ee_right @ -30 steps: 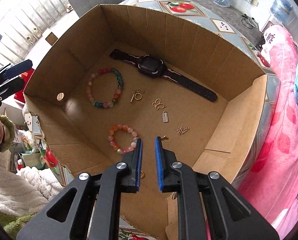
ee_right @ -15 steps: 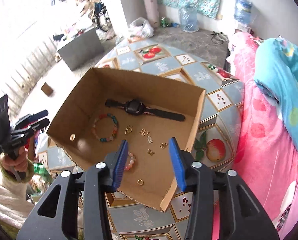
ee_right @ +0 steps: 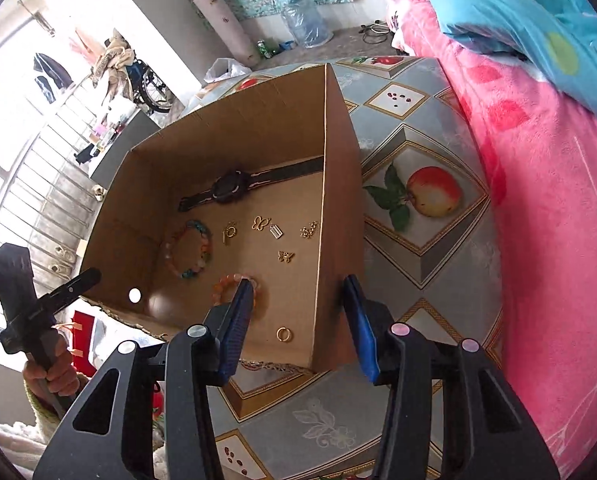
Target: Organize jewelry
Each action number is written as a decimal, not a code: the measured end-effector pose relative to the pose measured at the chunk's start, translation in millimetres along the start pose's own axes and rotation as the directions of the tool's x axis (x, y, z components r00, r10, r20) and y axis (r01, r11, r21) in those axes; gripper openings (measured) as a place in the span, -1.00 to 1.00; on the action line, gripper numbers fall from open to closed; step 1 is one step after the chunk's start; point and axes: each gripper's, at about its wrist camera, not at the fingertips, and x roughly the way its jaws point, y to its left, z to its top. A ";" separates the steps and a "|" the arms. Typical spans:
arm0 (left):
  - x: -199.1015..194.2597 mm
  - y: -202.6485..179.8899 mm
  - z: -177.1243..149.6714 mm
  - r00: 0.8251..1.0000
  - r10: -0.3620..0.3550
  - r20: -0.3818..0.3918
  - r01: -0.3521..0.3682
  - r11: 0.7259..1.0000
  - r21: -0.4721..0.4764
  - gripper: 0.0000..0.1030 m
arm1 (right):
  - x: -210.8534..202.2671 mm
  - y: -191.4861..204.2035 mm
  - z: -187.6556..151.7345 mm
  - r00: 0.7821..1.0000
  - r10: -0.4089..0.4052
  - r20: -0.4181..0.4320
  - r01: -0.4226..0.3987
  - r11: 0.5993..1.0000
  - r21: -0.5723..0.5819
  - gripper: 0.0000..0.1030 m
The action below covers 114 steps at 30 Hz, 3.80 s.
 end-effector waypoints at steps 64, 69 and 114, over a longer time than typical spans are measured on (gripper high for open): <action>-99.9 -56.9 -84.9 0.945 0.222 0.241 -0.249 0.964 0.089 0.82 | -102.5 28.3 -160.7 0.953 0.080 0.291 -0.063 0.996 -0.066 0.12; -111.8 -61.5 -84.1 0.932 0.232 0.279 -0.262 0.962 0.073 0.84 | -103.2 41.8 -165.7 0.949 0.103 0.297 -0.079 0.993 -0.092 0.15; -42.8 -85.7 -150.9 0.866 0.482 0.129 -0.498 0.854 0.153 0.83 | -34.5 68.8 -180.1 0.967 -0.195 0.166 0.205 0.978 -0.045 0.79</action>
